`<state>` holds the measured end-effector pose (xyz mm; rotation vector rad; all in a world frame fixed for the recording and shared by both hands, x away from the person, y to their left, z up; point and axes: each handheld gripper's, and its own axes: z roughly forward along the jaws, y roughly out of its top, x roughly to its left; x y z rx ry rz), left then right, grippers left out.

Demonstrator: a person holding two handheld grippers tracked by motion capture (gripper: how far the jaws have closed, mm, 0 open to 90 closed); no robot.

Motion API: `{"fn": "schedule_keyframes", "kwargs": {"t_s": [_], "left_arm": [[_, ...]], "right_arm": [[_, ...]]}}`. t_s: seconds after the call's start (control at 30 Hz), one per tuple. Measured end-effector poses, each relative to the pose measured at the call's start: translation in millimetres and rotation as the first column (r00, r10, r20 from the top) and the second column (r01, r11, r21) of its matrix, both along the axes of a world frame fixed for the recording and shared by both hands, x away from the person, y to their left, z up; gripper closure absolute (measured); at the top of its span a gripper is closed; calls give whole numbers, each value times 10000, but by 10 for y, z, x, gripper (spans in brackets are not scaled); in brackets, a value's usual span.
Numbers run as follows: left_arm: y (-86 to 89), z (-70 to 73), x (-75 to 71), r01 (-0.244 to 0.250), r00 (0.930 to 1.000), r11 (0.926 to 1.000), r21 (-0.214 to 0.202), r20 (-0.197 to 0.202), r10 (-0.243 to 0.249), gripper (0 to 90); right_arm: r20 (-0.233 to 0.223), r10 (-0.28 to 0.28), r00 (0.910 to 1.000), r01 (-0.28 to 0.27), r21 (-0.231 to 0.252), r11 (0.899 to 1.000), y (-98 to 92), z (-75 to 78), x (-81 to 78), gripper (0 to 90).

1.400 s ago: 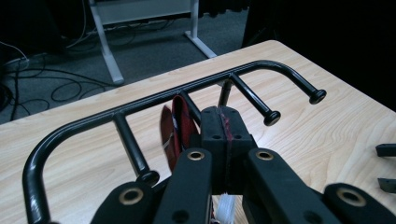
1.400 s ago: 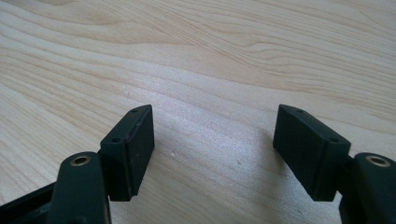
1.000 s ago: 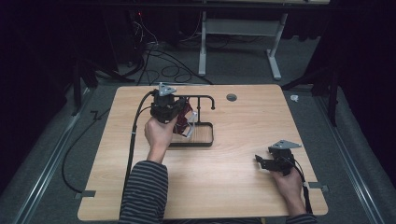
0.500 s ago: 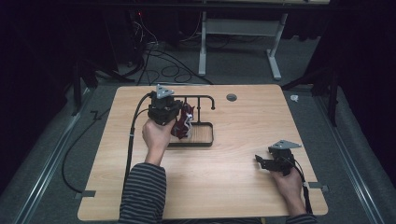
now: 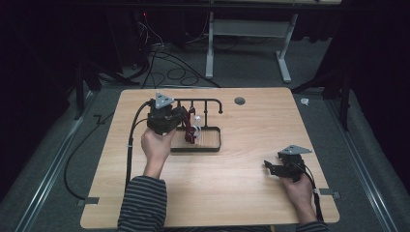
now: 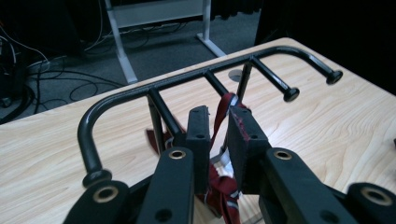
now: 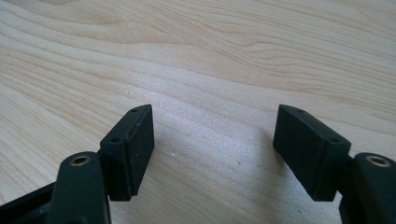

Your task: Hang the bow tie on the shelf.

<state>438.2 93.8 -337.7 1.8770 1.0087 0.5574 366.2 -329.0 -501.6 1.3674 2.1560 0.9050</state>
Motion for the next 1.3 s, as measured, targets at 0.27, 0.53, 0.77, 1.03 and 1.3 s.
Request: {"fn": "schedule_keyframes", "kwargs": {"t_s": [0.27,0.53,0.77,1.03,1.3], "left_arm": [[58,-29,-91,134,9999,9999,-69,26,-134,773],[162,-63,-184,281,9996,9995,-158,-67,-282,748],[259,-87,-243,218,9997,9997,-139,-120,-219,732],[340,-133,-302,249,9994,9997,70,-238,-247,728],[416,-177,-346,206,9993,9998,59,-318,-204,728]], "right_arm": [[5,0,10000,0,-1,10000,0,0,0,302],[1,1,10000,-1,6,10000,1,0,0,303],[-11,4,10000,-4,0,10000,0,1,0,304],[-14,3,10000,-3,6,10000,0,1,0,304],[2,-6,10000,6,4,10000,0,0,1,304]]}}
